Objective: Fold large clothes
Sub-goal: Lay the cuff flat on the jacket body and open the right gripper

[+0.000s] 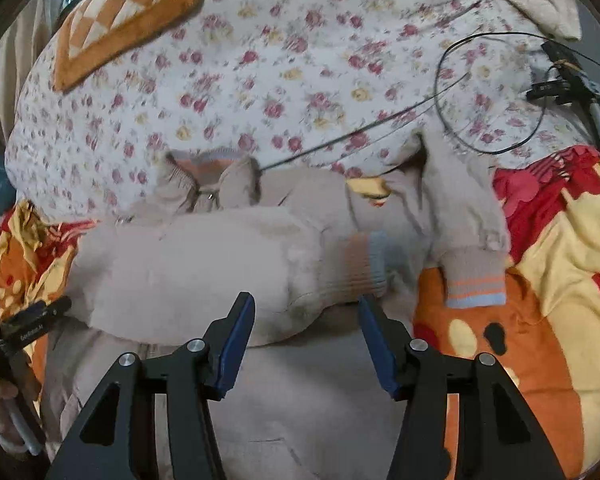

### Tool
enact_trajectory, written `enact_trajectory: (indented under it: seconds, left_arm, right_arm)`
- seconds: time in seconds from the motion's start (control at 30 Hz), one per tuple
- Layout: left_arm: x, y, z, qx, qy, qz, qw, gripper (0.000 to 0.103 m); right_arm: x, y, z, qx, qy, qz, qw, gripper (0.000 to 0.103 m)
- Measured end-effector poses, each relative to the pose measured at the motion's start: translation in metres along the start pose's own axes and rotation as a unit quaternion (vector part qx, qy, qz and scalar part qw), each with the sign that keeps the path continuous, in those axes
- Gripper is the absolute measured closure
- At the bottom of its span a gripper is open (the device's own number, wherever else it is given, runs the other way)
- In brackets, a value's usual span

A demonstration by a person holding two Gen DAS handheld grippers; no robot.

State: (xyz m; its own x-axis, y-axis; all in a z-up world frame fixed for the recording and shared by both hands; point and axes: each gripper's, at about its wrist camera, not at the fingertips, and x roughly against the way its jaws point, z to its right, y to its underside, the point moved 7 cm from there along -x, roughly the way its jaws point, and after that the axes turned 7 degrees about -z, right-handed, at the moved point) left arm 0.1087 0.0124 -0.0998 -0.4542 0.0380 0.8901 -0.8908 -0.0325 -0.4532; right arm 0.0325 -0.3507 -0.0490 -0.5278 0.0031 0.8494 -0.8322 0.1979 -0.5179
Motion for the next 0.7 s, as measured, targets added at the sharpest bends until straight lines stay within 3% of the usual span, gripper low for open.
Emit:
enact_trajectory:
  seconds: [0.13, 0.2, 0.43, 0.7]
  left_arm:
    - [-0.008, 0.003, 0.004, 0.002, 0.012, -0.013, 0.9998, 0.018]
    - [-0.013, 0.004, 0.006, 0.000, 0.011, -0.021, 0.9997, 0.018]
    - [-0.030, 0.008, 0.007, -0.002, 0.008, -0.046, 0.9989, 0.018]
    - [-0.031, 0.011, 0.010, -0.016, -0.007, -0.038, 0.9991, 0.016]
  right_arm:
    - [-0.013, -0.006, 0.004, -0.006, -0.010, -0.001, 1.000, 0.050]
    - [-0.027, -0.009, -0.003, 0.005, -0.016, -0.006, 1.000, 0.059]
    - [-0.077, -0.004, 0.000, 0.025, 0.033, -0.040, 0.998, 0.060]
    - [-0.062, -0.005, 0.006, -0.011, -0.003, -0.025, 1.000, 0.056]
